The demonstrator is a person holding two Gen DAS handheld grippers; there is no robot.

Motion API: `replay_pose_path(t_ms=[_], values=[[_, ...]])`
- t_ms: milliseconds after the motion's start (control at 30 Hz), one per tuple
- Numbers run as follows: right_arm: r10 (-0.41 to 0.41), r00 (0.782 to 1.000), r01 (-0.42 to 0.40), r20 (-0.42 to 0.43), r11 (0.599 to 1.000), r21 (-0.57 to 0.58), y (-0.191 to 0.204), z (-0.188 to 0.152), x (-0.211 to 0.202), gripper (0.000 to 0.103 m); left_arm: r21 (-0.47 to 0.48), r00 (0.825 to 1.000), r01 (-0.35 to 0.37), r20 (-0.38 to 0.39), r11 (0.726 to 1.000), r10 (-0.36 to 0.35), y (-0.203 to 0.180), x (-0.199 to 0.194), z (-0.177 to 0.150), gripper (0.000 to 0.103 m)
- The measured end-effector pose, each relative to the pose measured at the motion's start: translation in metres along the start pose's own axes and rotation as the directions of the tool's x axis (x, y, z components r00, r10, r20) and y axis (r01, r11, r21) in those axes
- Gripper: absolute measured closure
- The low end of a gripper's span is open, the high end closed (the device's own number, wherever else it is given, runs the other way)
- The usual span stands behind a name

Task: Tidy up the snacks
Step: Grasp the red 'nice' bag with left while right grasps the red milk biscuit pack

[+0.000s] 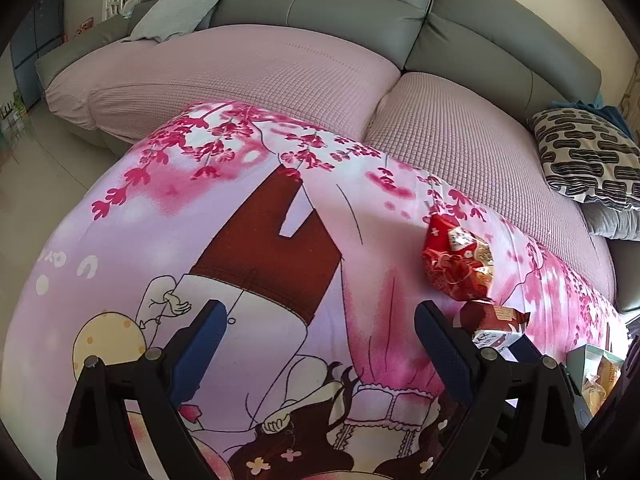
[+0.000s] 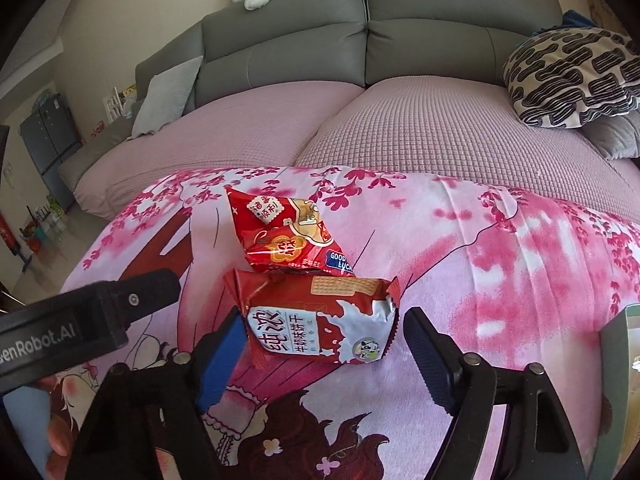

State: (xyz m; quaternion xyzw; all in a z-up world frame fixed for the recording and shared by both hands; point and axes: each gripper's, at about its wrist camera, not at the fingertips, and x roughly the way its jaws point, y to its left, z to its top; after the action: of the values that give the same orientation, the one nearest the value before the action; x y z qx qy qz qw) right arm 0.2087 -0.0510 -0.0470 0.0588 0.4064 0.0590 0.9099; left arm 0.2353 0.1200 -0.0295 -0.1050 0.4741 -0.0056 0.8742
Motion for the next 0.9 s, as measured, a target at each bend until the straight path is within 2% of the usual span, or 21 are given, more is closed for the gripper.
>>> replay_pose_path(t_ms=[67,200,533,700,800,867,900], values=[[0.008,1.000,-0.008,0.001,1.000,0.003,-0.001,0.000,0.000,0.032,0.008,1.000,0.001,0.002,1.000,-0.001,-0.005,0.000,0.001,0.008],[0.011,1.000,-0.011,0.003,1.000,0.004,-0.006,-0.001,-0.004,0.034,0.018,1.000,0.011,0.003,1.000,-0.011,-0.011,0.000,0.003,0.008],[-0.109,0.994,0.109,0.010,0.993,0.056,-0.052,0.001,-0.018,0.035,0.071,0.999,0.047,-0.002,0.996,-0.047,-0.042,0.006,0.012,0.008],[-0.133,0.991,0.132,0.006,0.988,0.074,-0.066,0.001,-0.022,0.035,0.087,0.996,0.089,-0.031,0.992,-0.086,-0.059,0.022,0.014,0.008],[-0.140,0.990,0.139,0.005,0.988,0.063,-0.066,0.000,-0.023,0.035,0.091,0.994,0.105,-0.054,0.990,-0.100,-0.068,0.034,0.014,0.016],[-0.143,0.990,0.142,0.006,0.988,0.056,-0.065,0.000,-0.023,0.035,0.089,0.991,0.118,-0.073,0.989,-0.112,-0.072,0.040,0.013,0.027],[-0.144,0.990,0.143,0.005,0.988,0.054,-0.065,0.000,-0.023,0.035,0.089,0.990,0.122,-0.082,0.989,-0.115,-0.074,0.043,0.012,0.030]])
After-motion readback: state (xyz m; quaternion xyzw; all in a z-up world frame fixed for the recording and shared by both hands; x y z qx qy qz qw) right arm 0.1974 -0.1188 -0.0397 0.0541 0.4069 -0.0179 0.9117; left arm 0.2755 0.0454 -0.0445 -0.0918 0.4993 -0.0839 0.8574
